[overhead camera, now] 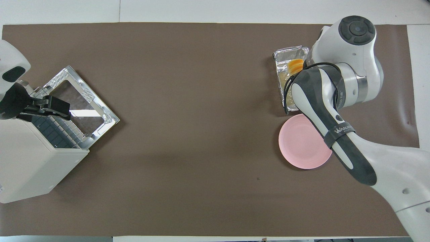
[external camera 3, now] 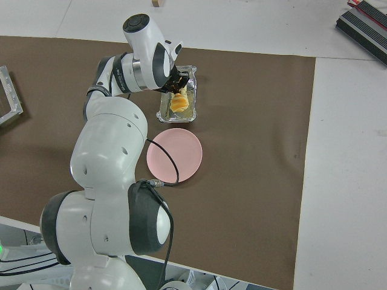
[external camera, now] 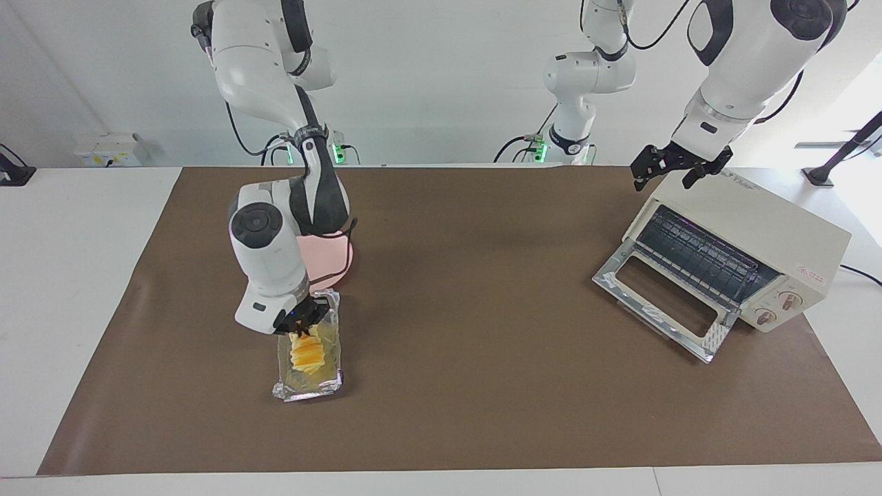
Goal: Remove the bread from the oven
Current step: 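Grasp the orange bread slices in the tray with the right gripper, then lift the bread out and lower it onto the pink plate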
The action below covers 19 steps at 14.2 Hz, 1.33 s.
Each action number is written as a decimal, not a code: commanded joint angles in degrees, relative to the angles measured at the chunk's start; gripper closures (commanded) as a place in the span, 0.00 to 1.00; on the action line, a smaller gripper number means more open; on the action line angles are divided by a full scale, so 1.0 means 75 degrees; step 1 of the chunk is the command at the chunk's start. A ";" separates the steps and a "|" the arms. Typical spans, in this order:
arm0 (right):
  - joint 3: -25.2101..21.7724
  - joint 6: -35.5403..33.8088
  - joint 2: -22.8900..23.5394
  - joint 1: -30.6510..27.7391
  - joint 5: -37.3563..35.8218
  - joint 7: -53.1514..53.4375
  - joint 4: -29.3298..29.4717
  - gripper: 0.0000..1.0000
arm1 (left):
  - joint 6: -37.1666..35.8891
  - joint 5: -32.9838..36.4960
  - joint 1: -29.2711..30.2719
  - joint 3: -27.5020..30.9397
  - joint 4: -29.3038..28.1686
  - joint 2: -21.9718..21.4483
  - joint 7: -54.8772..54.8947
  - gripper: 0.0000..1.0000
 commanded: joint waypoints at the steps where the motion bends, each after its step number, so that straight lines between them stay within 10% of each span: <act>1: 0.0071 -0.0996 -0.1258 -0.0036 0.0344 -0.0113 -0.0644 1.00 | -0.0003 -0.0058 0.0140 -0.0096 -0.0147 -0.0188 0.0015 0.00; 9: 0.0059 0.1046 -0.5373 -0.0224 0.1132 -0.0136 -0.6207 1.00 | -0.0003 -0.0058 0.0140 -0.0084 -0.0147 -0.0188 0.0015 0.00; 13: 0.0059 0.3273 -0.5284 -0.0130 0.1132 -0.0136 -0.7711 1.00 | -0.0003 -0.0058 0.0140 -0.0096 -0.0147 -0.0188 0.0015 0.00; 19: 0.0059 0.4614 -0.4438 0.0034 0.1132 -0.0089 -0.7971 1.00 | -0.0003 -0.0058 0.0140 -0.0084 -0.0147 -0.0188 0.0027 0.00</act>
